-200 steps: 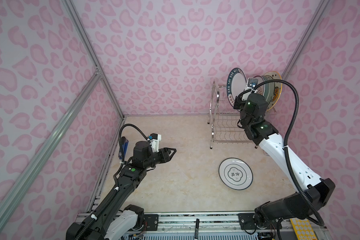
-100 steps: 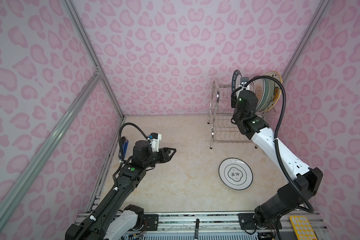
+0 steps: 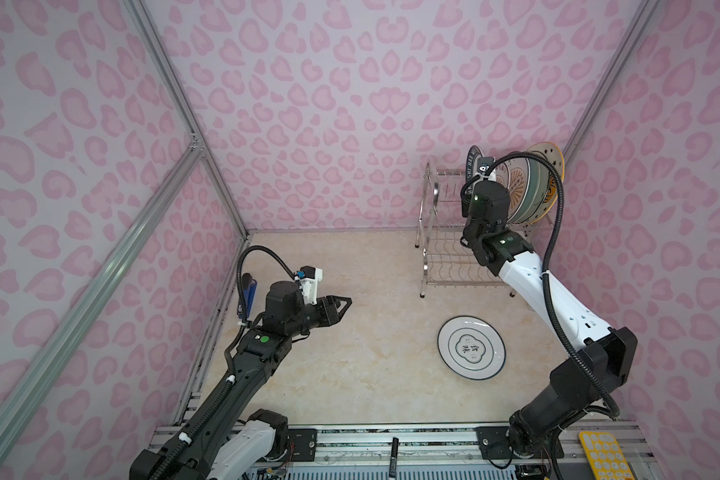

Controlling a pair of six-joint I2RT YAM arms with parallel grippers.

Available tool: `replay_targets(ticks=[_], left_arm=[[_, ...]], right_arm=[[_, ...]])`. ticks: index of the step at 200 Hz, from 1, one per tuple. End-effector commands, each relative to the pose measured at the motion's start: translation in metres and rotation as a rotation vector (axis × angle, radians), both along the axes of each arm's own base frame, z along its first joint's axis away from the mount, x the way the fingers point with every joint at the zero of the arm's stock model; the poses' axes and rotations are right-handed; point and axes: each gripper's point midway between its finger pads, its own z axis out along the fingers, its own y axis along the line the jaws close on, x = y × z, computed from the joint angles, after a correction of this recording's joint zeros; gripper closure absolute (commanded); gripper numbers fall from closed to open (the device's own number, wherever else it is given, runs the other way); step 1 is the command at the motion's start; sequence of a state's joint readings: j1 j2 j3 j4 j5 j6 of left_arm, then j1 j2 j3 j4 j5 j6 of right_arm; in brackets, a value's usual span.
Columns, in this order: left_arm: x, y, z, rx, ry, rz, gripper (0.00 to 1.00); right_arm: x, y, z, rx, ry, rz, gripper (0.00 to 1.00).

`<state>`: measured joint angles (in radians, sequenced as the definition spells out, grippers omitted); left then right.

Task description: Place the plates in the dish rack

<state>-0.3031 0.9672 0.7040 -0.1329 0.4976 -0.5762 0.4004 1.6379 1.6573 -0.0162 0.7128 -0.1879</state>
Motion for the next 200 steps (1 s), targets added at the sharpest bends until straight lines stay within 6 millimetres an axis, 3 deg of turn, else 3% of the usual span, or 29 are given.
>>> replay_targets(ticks=[1,200], left_arm=[[0.001,0.001,0.002,0.011,-0.016,0.0,0.5],[0.003,0.0,0.004,0.016,-0.013,-0.001,0.5]], right_arm=[[0.004,0.001,0.001,0.023,-0.025,0.001,1.0],[0.014,0.002,-0.036,0.072,0.061,0.031,1.0]])
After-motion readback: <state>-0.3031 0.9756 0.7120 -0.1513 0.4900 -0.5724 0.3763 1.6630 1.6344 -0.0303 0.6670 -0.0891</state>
